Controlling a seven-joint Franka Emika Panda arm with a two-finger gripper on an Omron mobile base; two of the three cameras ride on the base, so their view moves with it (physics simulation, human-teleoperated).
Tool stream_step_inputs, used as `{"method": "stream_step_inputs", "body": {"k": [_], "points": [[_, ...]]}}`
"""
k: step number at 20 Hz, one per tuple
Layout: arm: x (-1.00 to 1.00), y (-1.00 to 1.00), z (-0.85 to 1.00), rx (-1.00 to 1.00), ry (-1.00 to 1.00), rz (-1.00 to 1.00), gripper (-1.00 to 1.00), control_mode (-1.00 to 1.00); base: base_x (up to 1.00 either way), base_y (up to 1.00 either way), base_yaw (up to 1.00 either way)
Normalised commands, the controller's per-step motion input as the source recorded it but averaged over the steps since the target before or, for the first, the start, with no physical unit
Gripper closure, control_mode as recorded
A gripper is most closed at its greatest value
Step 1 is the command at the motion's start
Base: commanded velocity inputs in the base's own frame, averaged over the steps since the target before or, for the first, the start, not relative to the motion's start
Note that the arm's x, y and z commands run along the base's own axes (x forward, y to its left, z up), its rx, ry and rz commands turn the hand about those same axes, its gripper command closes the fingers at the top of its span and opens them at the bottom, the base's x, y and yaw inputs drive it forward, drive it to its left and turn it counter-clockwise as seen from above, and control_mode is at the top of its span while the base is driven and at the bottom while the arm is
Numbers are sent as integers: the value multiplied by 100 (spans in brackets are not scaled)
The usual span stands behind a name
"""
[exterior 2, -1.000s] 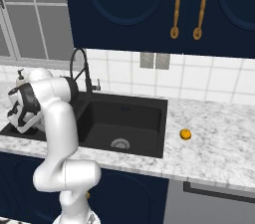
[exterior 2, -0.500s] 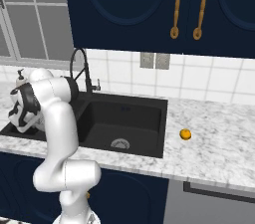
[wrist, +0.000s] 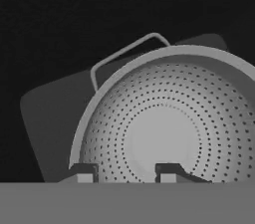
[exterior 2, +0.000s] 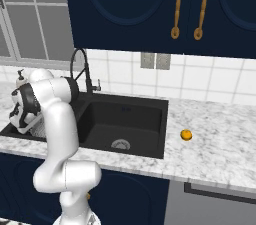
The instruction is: Put the colander in the sink, put the tangerine, mango in the colander, and turn on the sink faucet and pour water over the colander.
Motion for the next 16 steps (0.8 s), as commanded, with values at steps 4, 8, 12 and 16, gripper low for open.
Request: {"method": "stream_step_inputs", "body": {"k": [4,8,12,16], "points": [[-4,0,22,0,-12,0,-100,-100,0,0,0],[-23,0,50,0,-18,0,-100,-100,0,0,0],[-26,0,83,0,-13,-4,-100,-100,0,0,0],[-39,0,100,0,-4,-11,-100,-100,0,0,0]]}}
